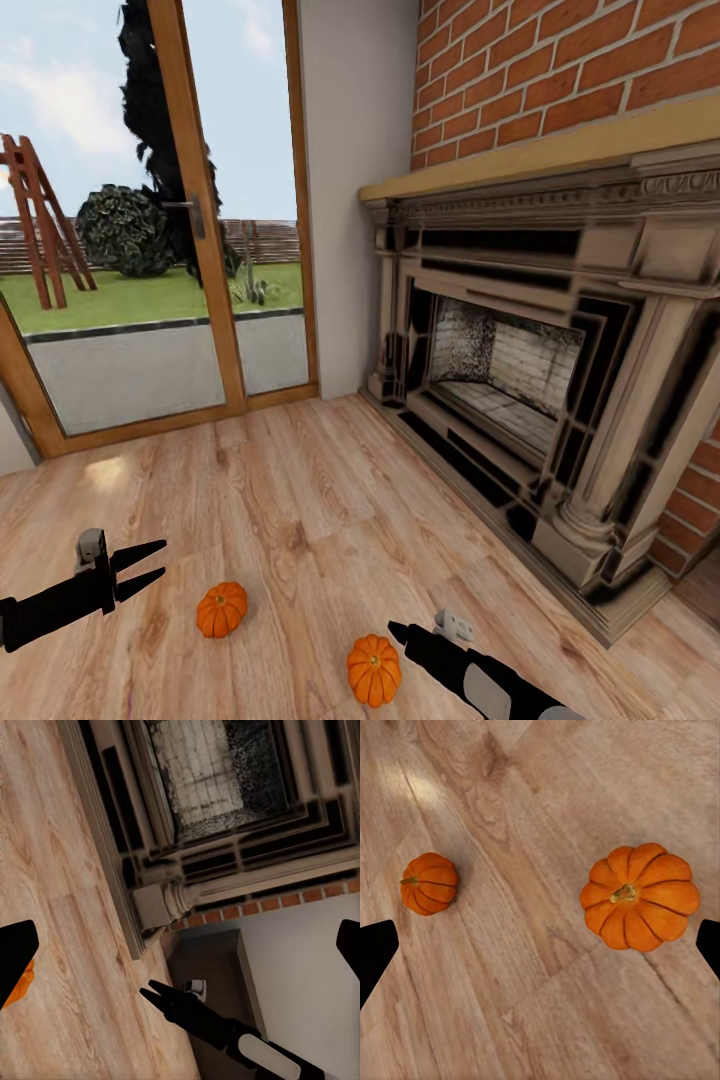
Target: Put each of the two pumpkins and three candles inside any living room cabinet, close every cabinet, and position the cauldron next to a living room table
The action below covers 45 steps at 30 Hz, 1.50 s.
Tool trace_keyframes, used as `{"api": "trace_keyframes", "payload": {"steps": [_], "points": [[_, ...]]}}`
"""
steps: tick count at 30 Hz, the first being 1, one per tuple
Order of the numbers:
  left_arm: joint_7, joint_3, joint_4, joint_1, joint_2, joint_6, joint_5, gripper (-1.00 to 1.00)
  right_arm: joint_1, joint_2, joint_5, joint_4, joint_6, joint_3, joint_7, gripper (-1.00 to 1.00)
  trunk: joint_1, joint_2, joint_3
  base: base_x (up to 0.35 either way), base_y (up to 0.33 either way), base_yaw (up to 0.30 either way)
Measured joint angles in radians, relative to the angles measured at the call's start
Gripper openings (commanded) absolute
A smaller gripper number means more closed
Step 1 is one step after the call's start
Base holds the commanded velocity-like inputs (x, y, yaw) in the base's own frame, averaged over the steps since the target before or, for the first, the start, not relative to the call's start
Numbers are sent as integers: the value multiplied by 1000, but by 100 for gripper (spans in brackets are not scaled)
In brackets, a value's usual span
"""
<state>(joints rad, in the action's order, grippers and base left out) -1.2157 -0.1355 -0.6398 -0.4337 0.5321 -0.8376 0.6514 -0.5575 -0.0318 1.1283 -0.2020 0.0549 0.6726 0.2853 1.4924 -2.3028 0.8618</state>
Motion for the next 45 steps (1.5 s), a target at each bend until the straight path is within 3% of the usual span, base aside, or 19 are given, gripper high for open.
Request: {"api": "trace_keyframes", "payload": {"steps": [3,31,45], "points": [[0,-1,0,0,0,0,0,100,0,1,0,0,-1,-1,-1,100,0,0,0,0,0,0],[0,-3,0,0,1,0,0,100,0,4,6,-32,2,-10,14,100,107,-196,88,0,0,0],[0,-3,0,0,1,0,0,100,0,4,6,-38,2,-10,17,100,114,-200,142,0,0,0]]}}
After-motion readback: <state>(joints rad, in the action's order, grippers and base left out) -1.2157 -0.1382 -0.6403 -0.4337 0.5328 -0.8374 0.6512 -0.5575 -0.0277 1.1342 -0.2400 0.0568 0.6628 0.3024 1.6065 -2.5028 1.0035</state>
